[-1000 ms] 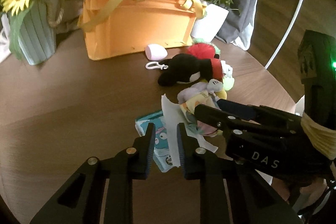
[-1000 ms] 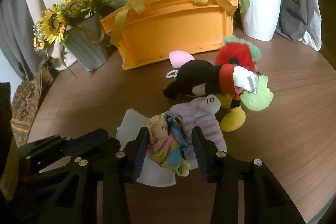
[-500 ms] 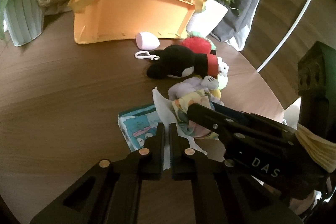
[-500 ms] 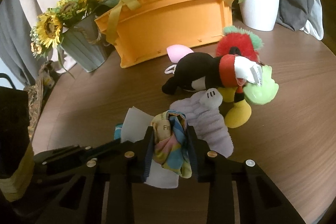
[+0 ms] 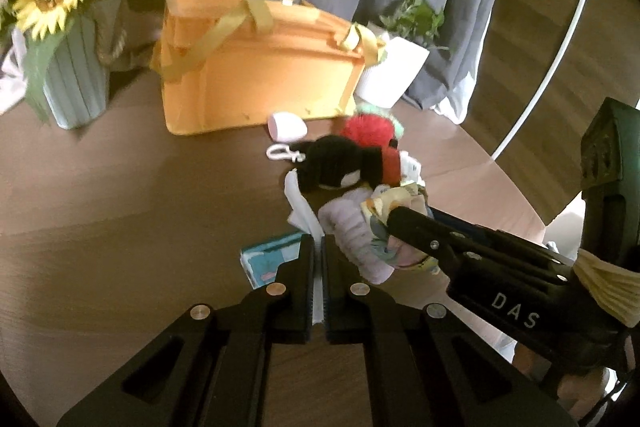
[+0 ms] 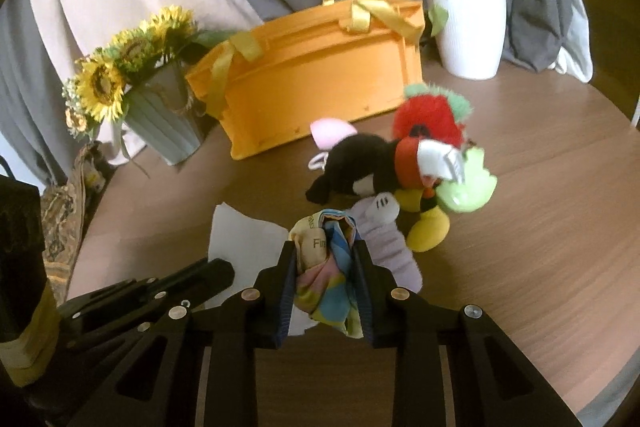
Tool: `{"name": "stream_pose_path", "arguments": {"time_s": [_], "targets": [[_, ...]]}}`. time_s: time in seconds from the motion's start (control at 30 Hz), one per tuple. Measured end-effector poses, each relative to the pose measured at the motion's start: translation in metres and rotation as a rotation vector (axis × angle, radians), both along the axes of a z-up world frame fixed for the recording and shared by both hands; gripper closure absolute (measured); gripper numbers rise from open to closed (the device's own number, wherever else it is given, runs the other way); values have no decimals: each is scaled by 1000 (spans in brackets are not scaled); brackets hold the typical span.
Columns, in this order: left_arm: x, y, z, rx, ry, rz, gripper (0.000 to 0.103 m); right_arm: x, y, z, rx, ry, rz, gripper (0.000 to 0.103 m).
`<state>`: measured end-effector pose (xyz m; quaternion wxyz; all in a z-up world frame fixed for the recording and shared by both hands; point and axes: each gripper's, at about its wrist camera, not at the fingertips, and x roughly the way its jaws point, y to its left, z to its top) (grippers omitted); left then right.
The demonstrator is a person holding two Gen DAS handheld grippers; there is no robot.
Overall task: Organize soft objects
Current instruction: 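Grasp the white tissue with the left gripper while the right gripper carries the sock bundle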
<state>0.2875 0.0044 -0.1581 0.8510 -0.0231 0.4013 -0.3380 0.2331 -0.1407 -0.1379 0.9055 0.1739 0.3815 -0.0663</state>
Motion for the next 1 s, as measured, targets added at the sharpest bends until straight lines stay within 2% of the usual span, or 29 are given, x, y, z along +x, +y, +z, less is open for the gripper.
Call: {"name": "stream_pose_path", "arguments": {"time_s": [0.53,1.0], "targets": [[-11,8,71,-39,-168,70,98,-13,5,68,-80,-143,-2,75],[-9,-13,121,-71,-303,218,98,10,-21,118,-120,-263,126,75]]}}
